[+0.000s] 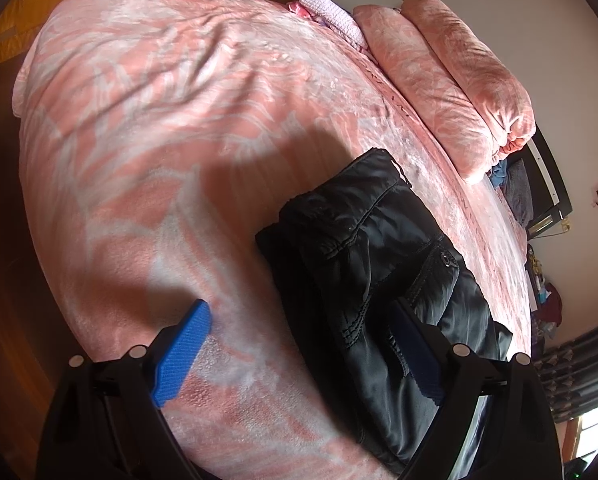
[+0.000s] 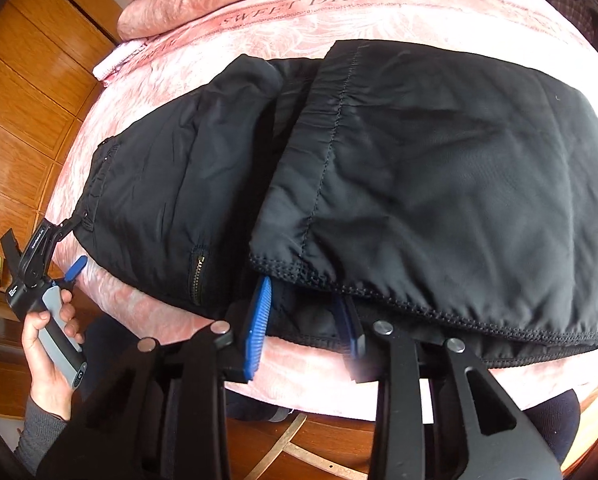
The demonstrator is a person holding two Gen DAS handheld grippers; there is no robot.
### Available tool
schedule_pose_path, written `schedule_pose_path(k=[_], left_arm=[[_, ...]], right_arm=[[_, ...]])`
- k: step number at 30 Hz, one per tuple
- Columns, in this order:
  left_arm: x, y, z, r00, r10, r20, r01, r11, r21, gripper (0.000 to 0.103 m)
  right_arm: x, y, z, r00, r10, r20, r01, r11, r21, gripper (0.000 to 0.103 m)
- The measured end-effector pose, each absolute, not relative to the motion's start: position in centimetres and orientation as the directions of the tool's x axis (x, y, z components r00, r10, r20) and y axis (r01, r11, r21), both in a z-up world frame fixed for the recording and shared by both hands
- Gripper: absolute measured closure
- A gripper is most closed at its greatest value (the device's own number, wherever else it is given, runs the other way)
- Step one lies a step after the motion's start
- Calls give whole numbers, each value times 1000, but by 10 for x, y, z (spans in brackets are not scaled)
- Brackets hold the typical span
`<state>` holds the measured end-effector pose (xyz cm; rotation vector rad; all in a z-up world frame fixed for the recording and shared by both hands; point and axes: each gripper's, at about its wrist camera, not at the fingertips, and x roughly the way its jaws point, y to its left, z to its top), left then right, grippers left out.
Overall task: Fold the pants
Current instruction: 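Pinch the laid pant leg edge with the right tool to straighten it, then grasp the hem end of the stacked pants with the right tool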
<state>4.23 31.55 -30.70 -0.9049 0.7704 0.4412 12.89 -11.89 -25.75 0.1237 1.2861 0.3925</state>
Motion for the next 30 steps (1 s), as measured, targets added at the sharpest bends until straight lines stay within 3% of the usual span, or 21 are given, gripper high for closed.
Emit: schedule_pose_path(k=[4,6,7,8,10,11,15,16,17,19,26,30], left_arm=[[43,317,-309,655,26,-755,-639,552,-536,12],[44,316,-309,652,21,-758,-638,556,-533,12],[44,316,-309,653,21,-757,-636,559,-532,12],[45,315,-309,654,21,-756,-634,561,-532,12],[45,314,-309,657,20,-754,-632,560,-536,12],[45,314,-309,657,19,-754,-633,558,-537,12],[42,316,-309,661,20,-750,-633,551,-544,12],[41,317,-309,664,21,-748,-634,547,-547,12],[40,318,-309,666,20,-746,-634,542,-551,12],[39,319,-310,667,17,-745,-635,537,-556,12],[38,319,-311,673,14,-739,-627,541,-561,11],[35,319,-311,678,14,-735,-627,533,-568,11]], right_arm=[[112,-112,-249,174,360,-917,-289,909,302,65],[103,-108,-229,271,284,-920,-350,919,180,65],[100,-102,-219,339,228,-913,-381,920,88,59],[100,-97,-213,380,194,-904,-403,915,27,44],[108,-85,-222,361,163,-918,-442,897,-14,29],[111,-80,-228,353,171,-920,-457,889,-11,38],[126,-75,-241,411,107,-905,-457,884,-103,45],[132,-77,-247,385,108,-916,-451,888,-85,59],[136,-81,-251,346,133,-929,-443,896,-37,80],[135,-82,-249,340,146,-929,-433,901,-17,91],[106,-79,-215,332,242,-912,-489,871,52,96],[99,-68,-237,283,227,-932,-545,838,39,96]])
